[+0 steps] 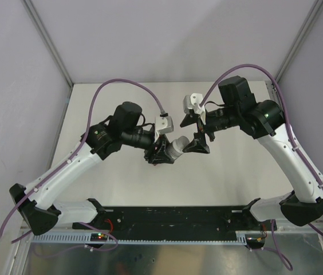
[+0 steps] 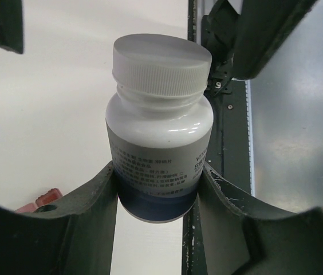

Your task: Sort the pills into containers

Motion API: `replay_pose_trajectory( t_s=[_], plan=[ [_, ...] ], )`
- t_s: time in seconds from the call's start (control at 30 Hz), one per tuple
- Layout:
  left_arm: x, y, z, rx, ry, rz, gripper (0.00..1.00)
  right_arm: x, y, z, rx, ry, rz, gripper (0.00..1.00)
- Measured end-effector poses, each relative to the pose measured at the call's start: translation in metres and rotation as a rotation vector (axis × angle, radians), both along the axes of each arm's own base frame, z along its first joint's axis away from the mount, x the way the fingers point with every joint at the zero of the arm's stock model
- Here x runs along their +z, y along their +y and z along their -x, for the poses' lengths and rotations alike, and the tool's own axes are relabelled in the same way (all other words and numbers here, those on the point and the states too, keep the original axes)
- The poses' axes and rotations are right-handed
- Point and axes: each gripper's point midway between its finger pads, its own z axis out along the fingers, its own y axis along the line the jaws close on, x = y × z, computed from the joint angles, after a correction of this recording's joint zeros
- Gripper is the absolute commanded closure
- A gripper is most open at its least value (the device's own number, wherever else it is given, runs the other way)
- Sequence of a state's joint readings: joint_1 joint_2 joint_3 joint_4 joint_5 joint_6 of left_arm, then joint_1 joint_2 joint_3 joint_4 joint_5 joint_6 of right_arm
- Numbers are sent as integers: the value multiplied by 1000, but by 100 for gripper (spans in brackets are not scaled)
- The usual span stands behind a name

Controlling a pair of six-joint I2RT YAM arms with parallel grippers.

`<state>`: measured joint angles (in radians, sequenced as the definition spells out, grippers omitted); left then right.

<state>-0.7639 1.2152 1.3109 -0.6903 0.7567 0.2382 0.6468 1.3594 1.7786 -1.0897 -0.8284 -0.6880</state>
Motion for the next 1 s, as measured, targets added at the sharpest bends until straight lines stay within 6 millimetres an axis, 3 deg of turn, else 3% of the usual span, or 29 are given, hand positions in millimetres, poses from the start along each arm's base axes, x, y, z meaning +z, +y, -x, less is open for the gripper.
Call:
replay_pose_trajectory(
  t_s=[0.3,0.57,0.7,0.83,1.0],
  plan=[
    [-2,6,-23,122,-63,-52,100,11,3,-2,-44,85,-51,15],
    [-7,16,-53,289,-158,-127,100,31,-1,-52,-285,241,-167,15],
    [-5,21,-68,376,-207,-149,100,16,3,-74,-373,364,-183,15],
    [-3,26,-80,444,-236,-161,100,-7,8,-84,-429,467,-165,15],
    [-2,29,-88,496,-261,-174,100,-20,13,-89,-462,544,-162,21]
  ],
)
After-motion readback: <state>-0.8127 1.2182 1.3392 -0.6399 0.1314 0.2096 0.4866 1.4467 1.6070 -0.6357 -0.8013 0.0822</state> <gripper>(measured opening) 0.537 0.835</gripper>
